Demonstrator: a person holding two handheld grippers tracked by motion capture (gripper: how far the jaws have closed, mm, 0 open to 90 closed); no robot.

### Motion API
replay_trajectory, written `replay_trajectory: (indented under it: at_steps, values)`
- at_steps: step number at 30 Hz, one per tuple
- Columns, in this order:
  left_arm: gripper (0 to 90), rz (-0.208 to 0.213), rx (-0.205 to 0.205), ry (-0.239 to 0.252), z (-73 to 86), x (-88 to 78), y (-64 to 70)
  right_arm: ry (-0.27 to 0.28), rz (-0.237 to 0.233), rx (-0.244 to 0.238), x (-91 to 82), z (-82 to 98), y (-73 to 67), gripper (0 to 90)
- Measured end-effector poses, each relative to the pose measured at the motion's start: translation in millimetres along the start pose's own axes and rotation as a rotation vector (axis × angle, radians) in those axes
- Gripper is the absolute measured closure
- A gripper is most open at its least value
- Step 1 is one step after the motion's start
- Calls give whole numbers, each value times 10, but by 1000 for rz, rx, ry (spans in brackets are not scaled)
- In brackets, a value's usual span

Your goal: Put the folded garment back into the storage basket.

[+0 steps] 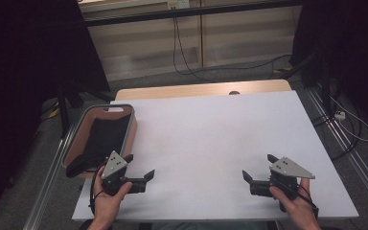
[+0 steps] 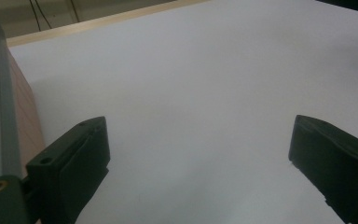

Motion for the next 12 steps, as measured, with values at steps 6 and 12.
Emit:
replay_trajectory:
  at_steps: [6,12]
  values:
    - [53,-13,-4,10,-10,-30,-29,25,0,15,1,-38,6,7]
    - [53,-19,-14,11,-12,-43,-54,30,-2,22,23,-55,11,4]
Point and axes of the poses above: each handheld gripper's, and its own axes: x roughly forward along the jaws, z roughly out of its underside, y roughly to its right, the point moved 8 cm from there along x, roughly forward along the jaws, and after that the axes turned 8 degrees about -x, right-handed, at the moved point
